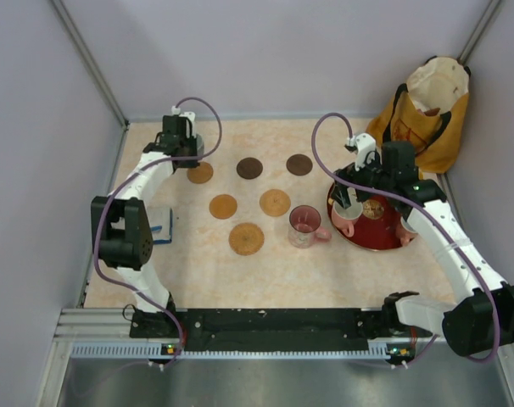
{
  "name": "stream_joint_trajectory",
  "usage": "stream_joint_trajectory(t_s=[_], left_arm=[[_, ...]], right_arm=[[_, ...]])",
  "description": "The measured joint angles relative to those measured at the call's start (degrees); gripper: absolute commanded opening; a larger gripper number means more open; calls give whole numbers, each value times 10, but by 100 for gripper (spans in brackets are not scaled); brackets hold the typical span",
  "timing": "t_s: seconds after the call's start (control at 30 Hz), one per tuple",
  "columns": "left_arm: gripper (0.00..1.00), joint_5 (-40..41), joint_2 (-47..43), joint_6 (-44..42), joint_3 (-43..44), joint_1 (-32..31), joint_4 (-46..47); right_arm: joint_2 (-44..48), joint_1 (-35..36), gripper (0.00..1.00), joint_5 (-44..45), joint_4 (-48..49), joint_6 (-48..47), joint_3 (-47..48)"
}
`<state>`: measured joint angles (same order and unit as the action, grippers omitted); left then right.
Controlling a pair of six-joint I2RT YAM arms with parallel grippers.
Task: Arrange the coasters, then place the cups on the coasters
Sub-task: Place the cup on the coaster.
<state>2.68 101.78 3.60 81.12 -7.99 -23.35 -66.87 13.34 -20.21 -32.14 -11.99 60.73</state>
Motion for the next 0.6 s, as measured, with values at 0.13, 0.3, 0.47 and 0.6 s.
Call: stream_joint_trajectory(t_s=[0.13, 0.3, 0.47, 0.6], left_arm=[[0, -2, 0, 9, 0, 30, -1], [0, -5, 1, 10, -2, 33, 2], [0, -17, 10, 13, -9, 29, 6], [0, -29, 27, 16, -12, 29, 6]], right_arm=[[0, 0, 90, 0, 0, 0, 0], [0, 0, 90, 0, 0, 0, 0], [0, 0, 90, 0, 0, 0, 0], [0, 0, 90, 0, 0, 0, 0]])
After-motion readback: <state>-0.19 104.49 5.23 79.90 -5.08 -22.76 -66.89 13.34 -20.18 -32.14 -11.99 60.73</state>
